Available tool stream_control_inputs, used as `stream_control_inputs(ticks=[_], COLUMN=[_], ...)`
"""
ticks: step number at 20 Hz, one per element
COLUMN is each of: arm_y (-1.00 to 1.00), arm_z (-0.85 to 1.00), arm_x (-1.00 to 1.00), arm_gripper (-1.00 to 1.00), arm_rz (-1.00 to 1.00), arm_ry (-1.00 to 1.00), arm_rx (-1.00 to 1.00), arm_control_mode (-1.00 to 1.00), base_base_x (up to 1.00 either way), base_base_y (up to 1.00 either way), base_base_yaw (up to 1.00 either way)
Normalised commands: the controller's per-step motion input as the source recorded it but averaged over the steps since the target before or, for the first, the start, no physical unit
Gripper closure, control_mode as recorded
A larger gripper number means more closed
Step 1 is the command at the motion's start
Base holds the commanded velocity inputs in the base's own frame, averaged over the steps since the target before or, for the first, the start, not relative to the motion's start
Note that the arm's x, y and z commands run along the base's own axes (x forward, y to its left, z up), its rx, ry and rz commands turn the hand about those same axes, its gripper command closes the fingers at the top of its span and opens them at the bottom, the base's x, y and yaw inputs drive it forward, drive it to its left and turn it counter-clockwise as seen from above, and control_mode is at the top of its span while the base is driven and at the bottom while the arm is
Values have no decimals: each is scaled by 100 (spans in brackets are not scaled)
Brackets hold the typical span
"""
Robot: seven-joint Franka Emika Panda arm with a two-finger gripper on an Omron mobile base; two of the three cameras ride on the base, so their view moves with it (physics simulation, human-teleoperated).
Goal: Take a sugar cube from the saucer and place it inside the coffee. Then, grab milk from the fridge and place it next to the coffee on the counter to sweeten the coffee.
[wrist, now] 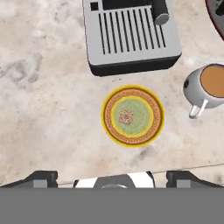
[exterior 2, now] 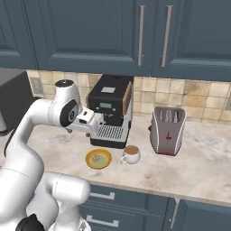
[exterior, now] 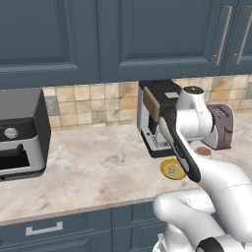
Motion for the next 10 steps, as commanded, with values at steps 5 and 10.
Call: stream_control_inputs(ticks=[5, 10], arm_y=[-34, -40], arm_z=[-63, -48], arm_x=[0, 6], arm_gripper=[-100, -100], arm_rz=[-18, -8], arm_ry=[0, 0], arm_rx=[0, 0], arm_control_mode=[-100, -100], base_base_x=[0, 0], base_base_y=[0, 0], base_base_yaw=[0, 0])
